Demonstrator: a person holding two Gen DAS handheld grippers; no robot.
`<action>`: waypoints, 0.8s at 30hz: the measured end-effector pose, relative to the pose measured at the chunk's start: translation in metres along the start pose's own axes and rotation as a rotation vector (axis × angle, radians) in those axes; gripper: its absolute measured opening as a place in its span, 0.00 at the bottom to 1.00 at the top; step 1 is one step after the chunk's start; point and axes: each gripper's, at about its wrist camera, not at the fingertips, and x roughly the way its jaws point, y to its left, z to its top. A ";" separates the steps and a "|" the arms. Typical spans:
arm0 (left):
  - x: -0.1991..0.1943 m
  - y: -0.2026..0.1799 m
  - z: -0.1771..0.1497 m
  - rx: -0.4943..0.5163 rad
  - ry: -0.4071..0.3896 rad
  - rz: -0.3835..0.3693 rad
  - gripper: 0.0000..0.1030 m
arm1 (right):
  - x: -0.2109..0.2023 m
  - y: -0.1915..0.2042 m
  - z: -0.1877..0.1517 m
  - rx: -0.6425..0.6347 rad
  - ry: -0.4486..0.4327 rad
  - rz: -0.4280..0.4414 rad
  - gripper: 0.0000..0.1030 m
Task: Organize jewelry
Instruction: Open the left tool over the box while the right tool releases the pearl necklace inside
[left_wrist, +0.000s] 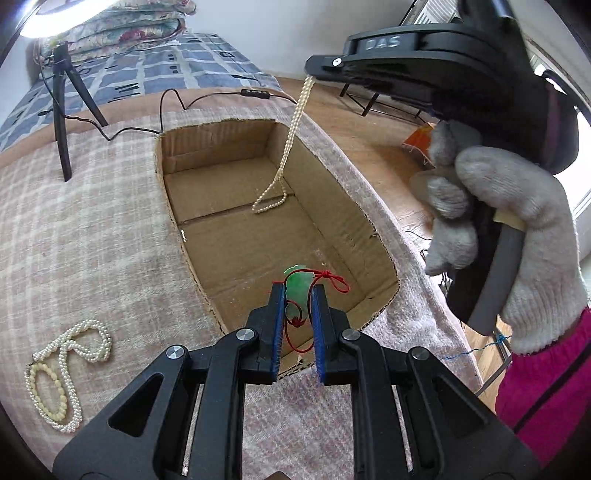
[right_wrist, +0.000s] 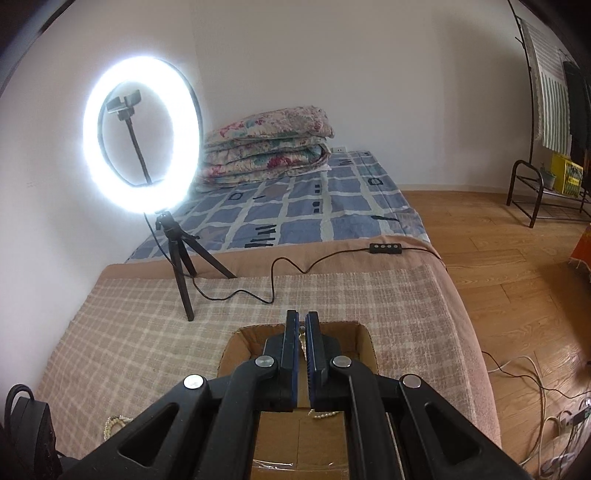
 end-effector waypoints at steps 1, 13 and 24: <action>0.003 -0.001 0.000 0.001 0.005 0.003 0.12 | 0.007 -0.003 -0.002 0.006 0.013 -0.004 0.01; 0.016 -0.002 -0.002 0.028 0.020 0.030 0.26 | 0.030 -0.017 -0.011 0.027 0.054 -0.020 0.14; -0.004 -0.005 -0.004 0.040 -0.016 0.040 0.54 | 0.011 -0.009 -0.004 0.011 0.013 -0.185 0.99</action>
